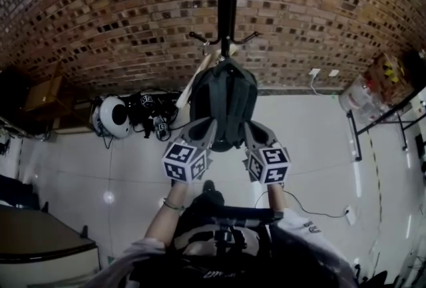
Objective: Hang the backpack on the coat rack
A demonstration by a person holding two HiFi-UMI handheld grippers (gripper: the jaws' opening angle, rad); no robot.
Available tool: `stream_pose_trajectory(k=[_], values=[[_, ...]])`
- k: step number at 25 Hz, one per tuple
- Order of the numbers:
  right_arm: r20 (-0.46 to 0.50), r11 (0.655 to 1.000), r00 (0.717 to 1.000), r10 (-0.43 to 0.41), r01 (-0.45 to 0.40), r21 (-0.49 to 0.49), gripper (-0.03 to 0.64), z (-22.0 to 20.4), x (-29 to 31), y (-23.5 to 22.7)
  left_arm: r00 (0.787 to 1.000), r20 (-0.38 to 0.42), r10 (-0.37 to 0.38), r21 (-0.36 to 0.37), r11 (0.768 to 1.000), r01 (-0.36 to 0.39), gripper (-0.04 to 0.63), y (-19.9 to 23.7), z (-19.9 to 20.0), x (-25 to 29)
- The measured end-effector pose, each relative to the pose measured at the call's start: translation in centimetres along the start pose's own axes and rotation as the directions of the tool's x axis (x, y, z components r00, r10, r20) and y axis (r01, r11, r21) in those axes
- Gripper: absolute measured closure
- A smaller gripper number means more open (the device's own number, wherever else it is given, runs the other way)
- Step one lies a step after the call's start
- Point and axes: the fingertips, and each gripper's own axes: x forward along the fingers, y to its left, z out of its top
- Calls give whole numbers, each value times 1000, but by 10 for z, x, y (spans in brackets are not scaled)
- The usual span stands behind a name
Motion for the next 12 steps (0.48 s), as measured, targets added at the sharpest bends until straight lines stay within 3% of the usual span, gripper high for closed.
stream_pose_trajectory(k=[7, 12], values=[[-45, 999, 998, 46, -45, 8, 607, -39, -54, 20, 998, -23, 64, -71, 995, -66, 586, -36, -44, -42], [-37, 998, 997, 65, -64, 27, 607, -46, -79, 32, 997, -31, 72, -93, 993, -74, 586, -56, -62, -63]])
